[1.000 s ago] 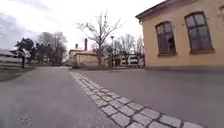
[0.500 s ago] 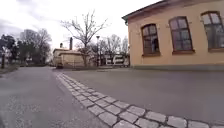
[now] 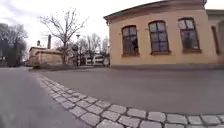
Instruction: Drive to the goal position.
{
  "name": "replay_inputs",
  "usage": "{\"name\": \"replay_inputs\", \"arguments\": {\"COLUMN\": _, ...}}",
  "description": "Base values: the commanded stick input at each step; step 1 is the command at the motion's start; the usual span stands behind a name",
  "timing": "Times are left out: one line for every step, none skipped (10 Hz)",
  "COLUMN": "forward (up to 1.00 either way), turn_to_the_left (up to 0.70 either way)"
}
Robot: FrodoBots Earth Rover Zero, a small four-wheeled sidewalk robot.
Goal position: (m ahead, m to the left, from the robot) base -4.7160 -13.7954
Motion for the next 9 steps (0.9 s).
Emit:
{"name": "replay_inputs", "arguments": {"forward": 0.00, "turn_to_the_left": -1.00}}
{"name": "replay_inputs", "arguments": {"forward": 0.00, "turn_to_the_left": -1.00}}
{"name": "replay_inputs", "arguments": {"forward": 0.00, "turn_to_the_left": -1.00}}
{"name": "replay_inputs", "arguments": {"forward": 0.00, "turn_to_the_left": -1.00}}
{"name": "replay_inputs", "arguments": {"forward": 0.00, "turn_to_the_left": -1.00}}
{"name": "replay_inputs", "arguments": {"forward": 0.00, "turn_to_the_left": -1.00}}
{"name": "replay_inputs", "arguments": {"forward": 0.00, "turn_to_the_left": -1.00}}
{"name": "replay_inputs", "arguments": {"forward": 0.00, "turn_to_the_left": -1.00}}
{"name": "replay_inputs", "arguments": {"forward": 0.00, "turn_to_the_left": -1.00}}
